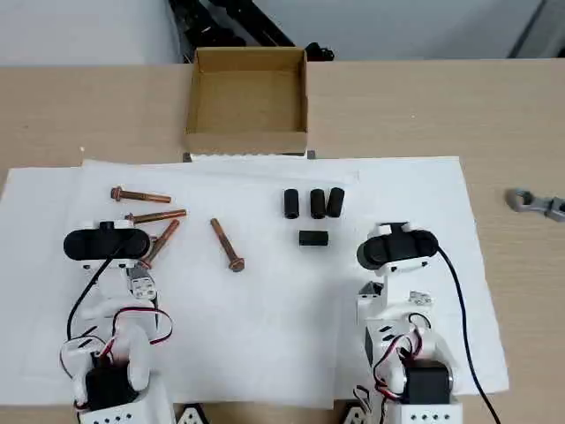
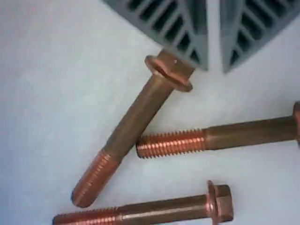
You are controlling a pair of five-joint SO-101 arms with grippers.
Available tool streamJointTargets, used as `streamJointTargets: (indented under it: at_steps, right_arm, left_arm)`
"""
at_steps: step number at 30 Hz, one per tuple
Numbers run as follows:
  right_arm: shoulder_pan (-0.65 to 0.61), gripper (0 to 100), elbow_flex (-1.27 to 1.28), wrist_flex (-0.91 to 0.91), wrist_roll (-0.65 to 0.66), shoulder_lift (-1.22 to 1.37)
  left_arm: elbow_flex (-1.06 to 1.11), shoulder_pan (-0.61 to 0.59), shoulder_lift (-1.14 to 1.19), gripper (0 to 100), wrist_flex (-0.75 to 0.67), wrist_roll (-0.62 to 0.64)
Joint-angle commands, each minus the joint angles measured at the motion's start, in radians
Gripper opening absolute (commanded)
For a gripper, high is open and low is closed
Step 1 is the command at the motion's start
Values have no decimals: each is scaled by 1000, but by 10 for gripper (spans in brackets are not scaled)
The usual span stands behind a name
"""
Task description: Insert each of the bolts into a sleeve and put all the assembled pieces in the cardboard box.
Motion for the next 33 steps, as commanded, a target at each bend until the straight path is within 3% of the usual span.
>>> streamJointTargets:
  at_steps: [1, 14, 27, 33]
  right_arm:
    - [2, 4, -60, 5, 11, -10]
    - [2, 3, -87, 27, 74, -8]
    - [7, 3, -180, 16, 69, 133]
    - [2, 3, -379, -7, 68, 369]
  left_arm:
    - [-44, 2, -6, 5, 20, -5]
    - [-108, 3, 17, 5, 52, -5]
    - [-401, 3, 600, 5, -110, -2]
    - [-466, 3, 666, 5, -170, 0]
